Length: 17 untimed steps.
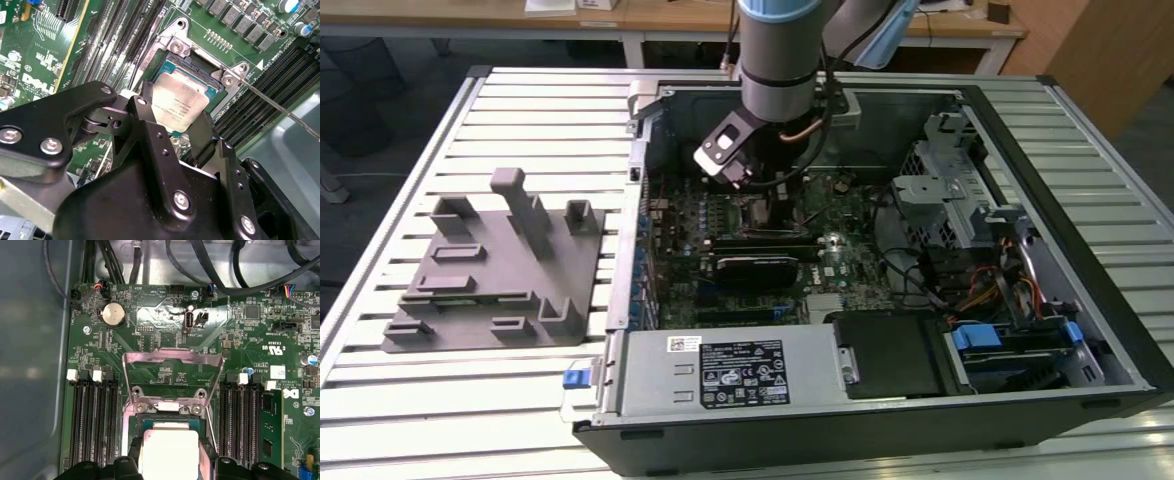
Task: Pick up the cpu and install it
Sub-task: 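Place the cpu into insertion slot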
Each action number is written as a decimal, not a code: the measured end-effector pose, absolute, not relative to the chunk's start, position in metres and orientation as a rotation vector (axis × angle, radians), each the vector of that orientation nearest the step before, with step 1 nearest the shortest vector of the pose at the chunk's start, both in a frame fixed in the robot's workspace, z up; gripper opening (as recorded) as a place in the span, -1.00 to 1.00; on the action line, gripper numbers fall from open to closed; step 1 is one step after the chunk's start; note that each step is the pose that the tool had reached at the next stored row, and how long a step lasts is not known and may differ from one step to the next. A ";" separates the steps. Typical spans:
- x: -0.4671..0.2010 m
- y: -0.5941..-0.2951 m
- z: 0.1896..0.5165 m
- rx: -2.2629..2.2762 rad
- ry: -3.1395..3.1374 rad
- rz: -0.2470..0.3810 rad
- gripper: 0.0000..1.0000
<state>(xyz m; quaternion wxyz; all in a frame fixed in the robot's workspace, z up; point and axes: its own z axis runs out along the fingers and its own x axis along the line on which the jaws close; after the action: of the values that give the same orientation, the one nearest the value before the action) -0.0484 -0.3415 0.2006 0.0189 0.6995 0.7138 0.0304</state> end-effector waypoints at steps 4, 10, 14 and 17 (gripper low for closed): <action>-0.049 -0.341 0.199 2.173 2.214 0.094 0.06; -0.049 -0.340 0.196 2.176 2.211 0.094 0.06; -0.049 -0.339 0.194 2.178 2.209 0.094 0.06; -0.049 -0.339 0.193 2.179 2.208 0.092 0.06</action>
<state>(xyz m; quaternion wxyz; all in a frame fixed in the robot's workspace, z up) -0.0487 -0.3387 0.1930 0.0191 0.7019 0.7114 0.0297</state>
